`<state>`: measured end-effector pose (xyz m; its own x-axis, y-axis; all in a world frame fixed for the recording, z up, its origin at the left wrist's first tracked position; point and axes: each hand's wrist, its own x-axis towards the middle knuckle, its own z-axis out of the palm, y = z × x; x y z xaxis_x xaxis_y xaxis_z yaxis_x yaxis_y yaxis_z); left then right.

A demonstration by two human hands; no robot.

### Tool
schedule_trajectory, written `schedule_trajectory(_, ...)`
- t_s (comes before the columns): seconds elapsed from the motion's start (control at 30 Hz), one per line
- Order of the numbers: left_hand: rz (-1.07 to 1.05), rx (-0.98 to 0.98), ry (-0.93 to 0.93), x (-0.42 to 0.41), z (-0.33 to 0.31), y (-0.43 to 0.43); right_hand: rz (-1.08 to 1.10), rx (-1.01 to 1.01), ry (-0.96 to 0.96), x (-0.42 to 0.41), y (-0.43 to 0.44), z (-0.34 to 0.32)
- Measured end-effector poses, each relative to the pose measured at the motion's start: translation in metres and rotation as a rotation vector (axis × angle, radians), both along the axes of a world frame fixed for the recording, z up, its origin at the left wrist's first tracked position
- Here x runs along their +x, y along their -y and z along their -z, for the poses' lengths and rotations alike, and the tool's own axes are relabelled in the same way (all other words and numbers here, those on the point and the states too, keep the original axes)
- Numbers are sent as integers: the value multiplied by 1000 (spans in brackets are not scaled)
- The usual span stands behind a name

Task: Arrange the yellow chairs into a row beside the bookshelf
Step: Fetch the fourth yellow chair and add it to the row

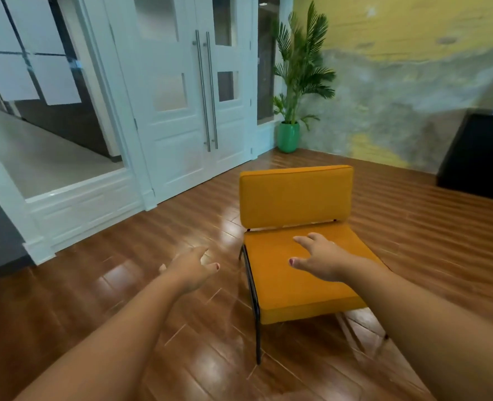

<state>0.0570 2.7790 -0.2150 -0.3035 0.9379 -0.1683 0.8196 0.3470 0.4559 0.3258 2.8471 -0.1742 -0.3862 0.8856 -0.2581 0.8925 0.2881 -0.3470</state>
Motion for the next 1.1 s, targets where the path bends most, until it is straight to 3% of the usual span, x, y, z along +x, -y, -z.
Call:
schedule_trajectory(0.47, 73, -69, -72, 141, 6, -194, -14, -33, -8, 145, -207, 21)
schedule_trajectory(0.7, 26, -35, 84, 226, 11, -298, -32, 12, 25, 239, -316, 6)
schedule_trajectory(1.1, 38, -118, 69, 304, 47, -459, 6, -91, -43, 317, -470, 49)
